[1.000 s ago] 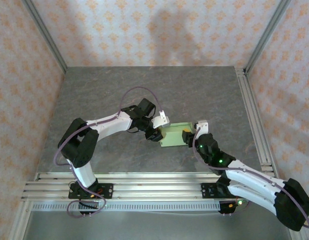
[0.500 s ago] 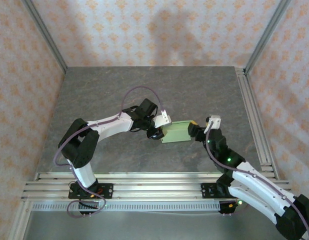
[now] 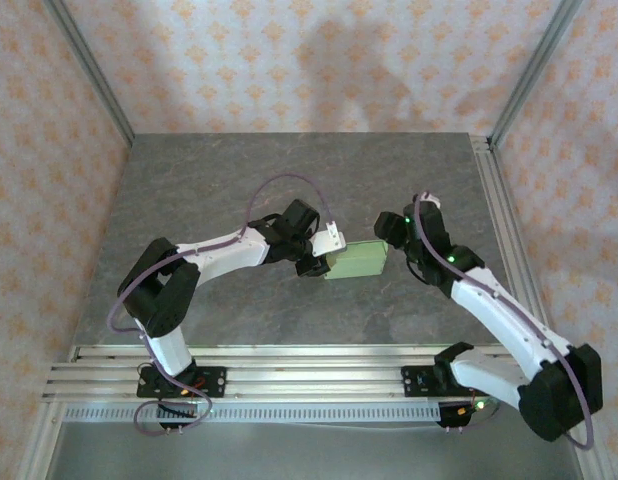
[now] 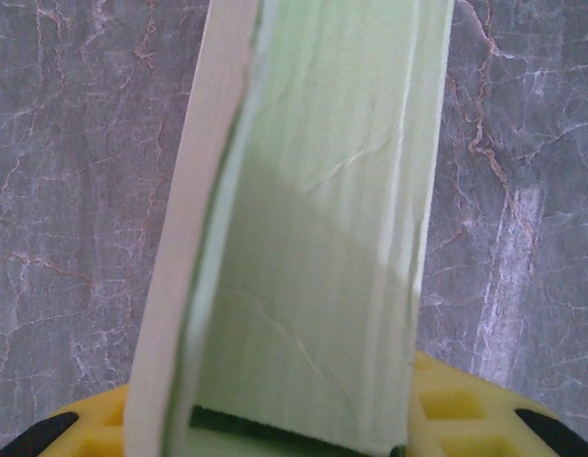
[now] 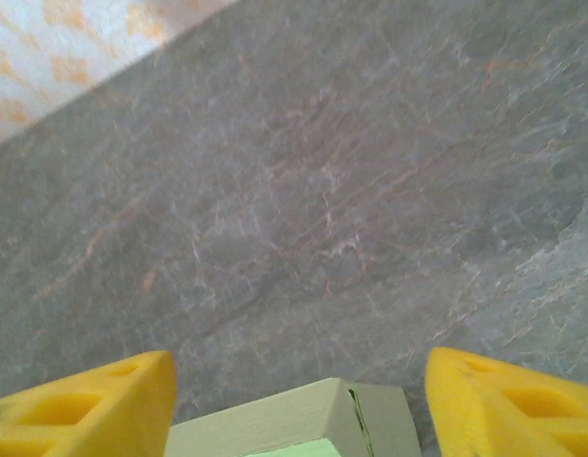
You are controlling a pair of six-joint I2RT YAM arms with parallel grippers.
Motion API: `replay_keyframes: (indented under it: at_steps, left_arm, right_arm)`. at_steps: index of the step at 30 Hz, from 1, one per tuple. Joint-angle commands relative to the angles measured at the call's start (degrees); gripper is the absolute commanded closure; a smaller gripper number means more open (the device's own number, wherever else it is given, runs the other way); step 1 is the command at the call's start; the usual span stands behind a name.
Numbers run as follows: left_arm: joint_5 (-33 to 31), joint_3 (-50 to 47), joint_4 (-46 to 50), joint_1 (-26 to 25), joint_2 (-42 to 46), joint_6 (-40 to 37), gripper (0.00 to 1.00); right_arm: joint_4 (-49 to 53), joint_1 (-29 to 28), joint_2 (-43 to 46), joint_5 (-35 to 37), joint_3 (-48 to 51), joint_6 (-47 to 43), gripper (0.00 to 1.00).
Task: Fold the paper box
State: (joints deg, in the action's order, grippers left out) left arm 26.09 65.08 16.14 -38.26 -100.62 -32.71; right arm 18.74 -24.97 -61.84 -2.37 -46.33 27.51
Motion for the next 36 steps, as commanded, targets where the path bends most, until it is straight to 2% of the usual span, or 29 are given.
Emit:
replay_keyframes:
  at_steps: [1,5,13,18,22,28,32,36]
  left_arm:
    - [-4.43,-1.84,2.06,-0.06,-0.5,-1.22,0.6]
    - [-4.33,-1.86,2.11,-0.06,-0.76,-1.04,0.59]
    - [-3.48,-1.09,3.19,-0.05,-1.77,-1.04,0.59]
    - [-2.75,-0.96,3.14,-0.06,-1.91,-0.97,0.58]
    - [-1.77,-1.01,2.94,-0.06,-1.46,-0.68,0.54]
    - [0.35,-1.42,0.93,-0.06,0.74,1.2,0.33]
    - [2.17,-2.45,-1.89,0.03,3.39,3.44,0.01]
    - [2.23,-3.52,-4.6,0.12,6.15,5.81,0.0]
  right_arm:
    - [5.17,1.95,-3.76,-5.65,-1.83,2.35,0.4]
    - [4.62,2.31,-5.66,-7.69,-0.63,2.72,0.54]
    - [0.4,2.41,-7.15,-7.65,5.88,3.8,0.66]
    - [-0.77,2.46,-8.28,-7.3,7.61,3.82,0.68]
    - [-1.16,2.47,-8.83,-6.88,8.11,3.61,0.7]
    - [-2.04,2.46,-8.96,-6.24,8.84,3.24,0.71]
    - [-2.36,2.41,-9.45,-6.34,9.06,3.13,0.71]
    - [-2.39,2.39,-9.27,-6.27,9.22,2.64,0.7]
